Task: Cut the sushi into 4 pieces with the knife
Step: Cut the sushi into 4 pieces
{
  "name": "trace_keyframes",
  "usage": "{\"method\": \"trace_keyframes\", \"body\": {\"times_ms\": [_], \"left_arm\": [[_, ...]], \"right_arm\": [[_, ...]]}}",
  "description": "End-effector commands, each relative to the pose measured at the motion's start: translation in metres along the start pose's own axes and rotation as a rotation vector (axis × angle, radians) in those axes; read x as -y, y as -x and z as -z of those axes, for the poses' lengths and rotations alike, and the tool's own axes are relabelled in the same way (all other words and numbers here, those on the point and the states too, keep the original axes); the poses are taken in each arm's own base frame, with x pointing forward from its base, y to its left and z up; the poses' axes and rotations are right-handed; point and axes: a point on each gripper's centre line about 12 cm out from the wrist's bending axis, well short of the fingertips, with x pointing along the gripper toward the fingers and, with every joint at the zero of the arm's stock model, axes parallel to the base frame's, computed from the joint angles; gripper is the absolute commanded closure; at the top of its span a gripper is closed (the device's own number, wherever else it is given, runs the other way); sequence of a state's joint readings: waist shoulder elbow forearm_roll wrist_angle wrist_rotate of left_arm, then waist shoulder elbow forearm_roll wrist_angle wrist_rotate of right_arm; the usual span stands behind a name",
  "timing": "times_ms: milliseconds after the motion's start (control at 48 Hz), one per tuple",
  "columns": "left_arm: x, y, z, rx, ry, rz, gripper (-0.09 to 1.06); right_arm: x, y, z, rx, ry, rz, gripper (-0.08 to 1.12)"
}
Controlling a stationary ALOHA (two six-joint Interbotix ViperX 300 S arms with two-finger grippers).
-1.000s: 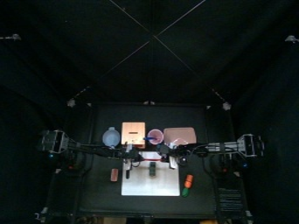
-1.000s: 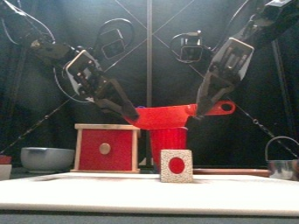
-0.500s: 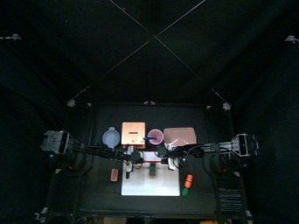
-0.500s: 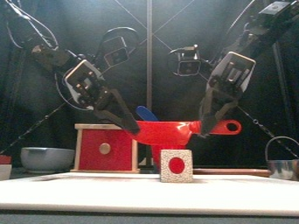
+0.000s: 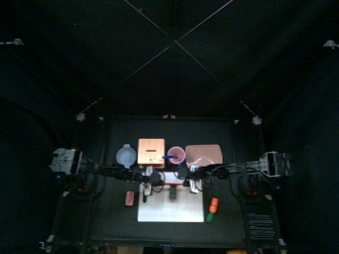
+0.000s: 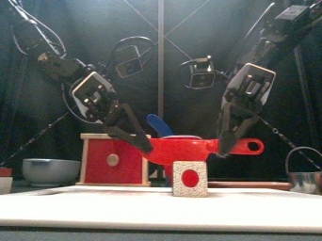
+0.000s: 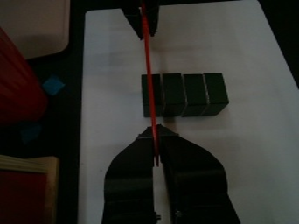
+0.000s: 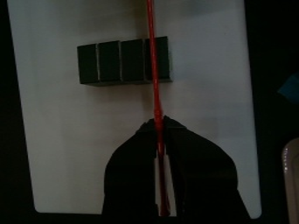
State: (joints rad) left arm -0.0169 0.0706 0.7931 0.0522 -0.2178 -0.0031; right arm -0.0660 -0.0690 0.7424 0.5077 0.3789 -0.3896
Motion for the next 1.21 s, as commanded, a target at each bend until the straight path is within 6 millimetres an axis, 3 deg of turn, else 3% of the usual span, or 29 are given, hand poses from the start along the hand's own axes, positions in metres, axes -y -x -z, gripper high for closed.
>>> {"method": "trace_keyframes", "body": {"times_ms": [21,667,1208], "left_arm": [[0.003,-0.001,-0.005,0.009,-0.01,0.007,0.62],[0.011,0.004,-0.012,0.033,-0.029,0.024,0.62],[0.012,0.002,-0.008,0.018,-0.03,0.026,0.62]], "right_arm": [[-0.01,0.0,-0.003,0.009,0.023,-0.014,0.89],[-0.024,0.007,-0.014,0.045,0.02,-0.013,0.89],[-0.024,0.002,-0.011,0.019,0.02,0.026,0.89]]}}
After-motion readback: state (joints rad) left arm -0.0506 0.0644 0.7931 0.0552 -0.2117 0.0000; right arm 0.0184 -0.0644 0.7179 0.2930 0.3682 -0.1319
